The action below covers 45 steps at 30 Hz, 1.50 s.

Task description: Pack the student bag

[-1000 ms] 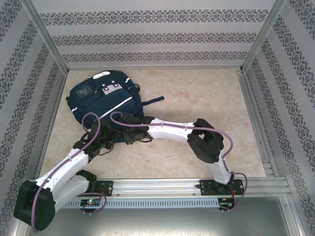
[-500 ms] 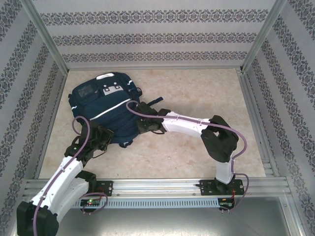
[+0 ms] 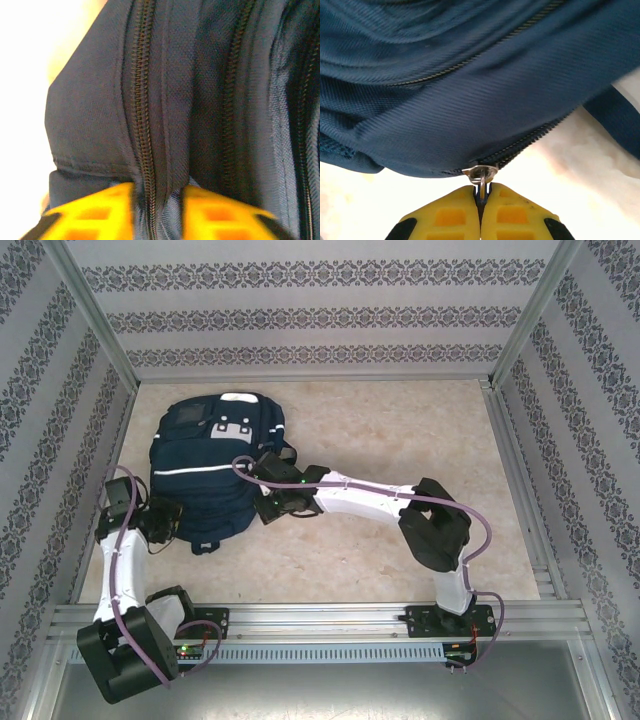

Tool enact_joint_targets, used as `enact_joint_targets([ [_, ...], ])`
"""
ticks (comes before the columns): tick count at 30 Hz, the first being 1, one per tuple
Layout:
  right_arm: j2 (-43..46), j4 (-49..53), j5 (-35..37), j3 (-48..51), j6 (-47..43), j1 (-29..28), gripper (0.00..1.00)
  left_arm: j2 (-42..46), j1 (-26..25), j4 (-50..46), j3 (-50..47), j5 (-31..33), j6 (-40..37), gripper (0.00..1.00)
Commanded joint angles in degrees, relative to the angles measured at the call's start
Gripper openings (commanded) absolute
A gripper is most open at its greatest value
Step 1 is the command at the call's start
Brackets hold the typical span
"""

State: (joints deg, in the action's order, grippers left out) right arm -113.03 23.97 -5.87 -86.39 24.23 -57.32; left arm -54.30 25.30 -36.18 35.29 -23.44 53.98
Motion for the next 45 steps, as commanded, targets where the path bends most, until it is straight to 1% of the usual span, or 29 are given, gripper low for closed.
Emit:
enact_joint_targets([
  [1, -1.3, -0.5, -3.3, -3.4, 1.1, -1.3, 0.00, 2.8, 0.0, -3.3, 3.4, -5.7, -2.4, 0.51],
  [2, -1.8, -0.6, -3.7, -3.9, 1.2, -1.7, 0.00, 4.0, -0.7, -3.9, 3.2, -7.3, -1.0, 0.54],
  [4, -2.3, -0.7, -4.0, -4.4, 1.3, -2.1, 0.00, 5.6, -3.0, -4.4, 1.9, -9.9, 2.3, 0.55],
  [6, -2.4, -1.1, -4.3, -4.3, 1.6, -2.2, 0.00, 6.1, -7.4, -4.0, 0.1, -11.5, 6.8, 0.54],
  [7, -2.5, -1.1, -4.3, -4.3, 1.6, -2.2, 0.00, 6.5, -9.9, -3.4, -0.5, -11.1, 8.9, 0.55],
  [10, -2.6, -1.1, -4.1, -4.1, 1.6, -2.2, 0.00, 10.1, -19.8, 0.8, -1.6, -5.0, 16.8, 0.56],
  [12, -2.5, -1.2, -4.0, -3.8, 1.7, -2.2, 0.00, 11.7, -25.3, 4.4, -2.6, -0.8, 21.9, 0.62],
  [14, -2.5, -1.3, -3.9, -3.4, 1.9, -2.2, 0.00, 11.3, -28.6, 7.4, -3.5, 1.7, 24.6, 0.65],
  [17, -2.1, -1.9, -4.1, -2.8, 2.3, -2.2, 0.00, 8.4, -32.9, 11.0, -4.6, 4.3, 27.0, 0.69],
  [21, -1.8, -2.6, -4.4, -2.0, 2.7, -2.3, 0.00, 2.7, -38.0, 13.5, -4.2, 10.6, 27.6, 0.69],
  [23, -1.5, -2.8, -4.3, -1.8, 2.8, -2.3, 0.00, -0.4, -39.3, 14.9, -3.7, 12.8, 26.5, 0.64],
  [24, -1.4, -2.9, -4.4, -1.6, 2.7, -2.3, 0.00, -1.9, -39.5, 14.2, -3.0, 13.8, 25.7, 0.57],
  [25, -1.3, -2.8, -4.3, -1.6, 2.5, -2.3, 0.00, -3.0, -39.6, 13.0, -2.3, 14.7, 24.9, 0.43],
  [26, -1.3, -2.6, -3.9, -1.6, 2.3, -2.3, 0.00, -3.7, -39.6, 11.4, -1.5, 15.9, 23.9, 0.20],
  [27, -1.2, -2.1, -3.1, -1.7, 2.0, -2.2, 0.00, -3.7, -39.6, 9.0, -0.6, 17.4, 23.2, 0.00],
  [29, -1.0, -1.3, -1.3, -1.3, 1.8, -1.6, 0.00, -1.8, -39.6, 5.5, 0.4, 19.8, 22.1, 0.00],
  [33, -0.6, 0.3, 3.3, -0.4, 0.4, 2.1, 0.00, 3.4, -39.3, -2.0, 2.1, 23.7, 19.9, 0.00],
  [37, -1.1, 0.5, 7.0, -0.6, -1.6, 7.2, 0.00, 7.8, -38.9, -8.3, 3.2, 25.2, 18.0, 0.00],
  [41, -3.5, 1.3, 10.2, -3.4, -3.0, 12.3, 0.00, 11.8, -37.7, -13.0, 6.1, 27.4, 15.4, 0.00],
  [45, -6.8, 2.1, 11.4, -7.0, -2.6, 17.4, 0.00, 11.1, -36.9, -14.6, 10.0, 26.3, 12.0, 0.00],
])
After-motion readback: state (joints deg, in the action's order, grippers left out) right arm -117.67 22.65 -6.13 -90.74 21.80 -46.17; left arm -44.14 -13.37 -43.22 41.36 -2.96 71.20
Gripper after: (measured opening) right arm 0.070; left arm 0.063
